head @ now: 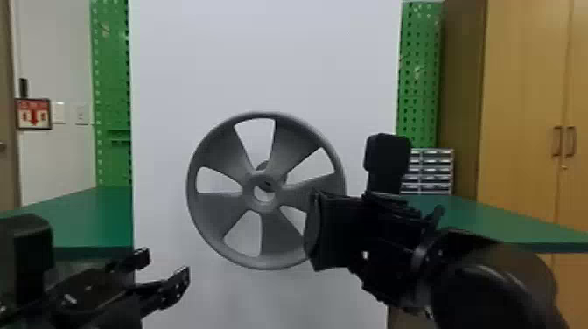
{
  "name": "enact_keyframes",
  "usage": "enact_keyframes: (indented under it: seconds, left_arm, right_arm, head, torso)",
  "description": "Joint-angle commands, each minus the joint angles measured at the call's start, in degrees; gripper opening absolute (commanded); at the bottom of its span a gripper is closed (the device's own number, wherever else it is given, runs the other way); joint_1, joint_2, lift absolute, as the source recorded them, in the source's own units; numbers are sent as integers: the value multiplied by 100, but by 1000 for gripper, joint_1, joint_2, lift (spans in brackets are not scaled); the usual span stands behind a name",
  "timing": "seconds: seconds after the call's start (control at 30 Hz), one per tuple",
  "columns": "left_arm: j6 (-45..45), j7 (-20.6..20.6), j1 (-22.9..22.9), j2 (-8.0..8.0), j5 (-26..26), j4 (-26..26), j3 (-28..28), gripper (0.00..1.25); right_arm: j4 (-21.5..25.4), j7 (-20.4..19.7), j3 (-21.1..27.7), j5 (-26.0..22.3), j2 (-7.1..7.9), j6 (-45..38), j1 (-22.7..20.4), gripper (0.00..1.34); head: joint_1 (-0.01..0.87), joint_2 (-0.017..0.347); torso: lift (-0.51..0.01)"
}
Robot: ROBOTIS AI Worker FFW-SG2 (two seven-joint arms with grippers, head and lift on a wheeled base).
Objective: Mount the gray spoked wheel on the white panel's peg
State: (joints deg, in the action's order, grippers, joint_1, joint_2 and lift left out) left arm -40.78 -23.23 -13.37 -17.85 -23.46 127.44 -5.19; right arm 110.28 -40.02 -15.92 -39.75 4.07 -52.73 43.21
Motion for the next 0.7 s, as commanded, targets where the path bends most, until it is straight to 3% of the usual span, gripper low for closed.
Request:
enact_keyframes:
  seconds: [0.0,0.67]
  left_arm:
    - [0,11,-17,0,0,0,27,861]
    - [0,20,-25,-8,-9,0,53,859]
  right_arm:
    - [-15,-111,10,-138,-11,-9,82,166]
    - [-165,-173,160,-191,15,26,188,166]
  head:
    - [84,-8]
    - [84,-8]
  torso:
    - [-484]
    - [-484]
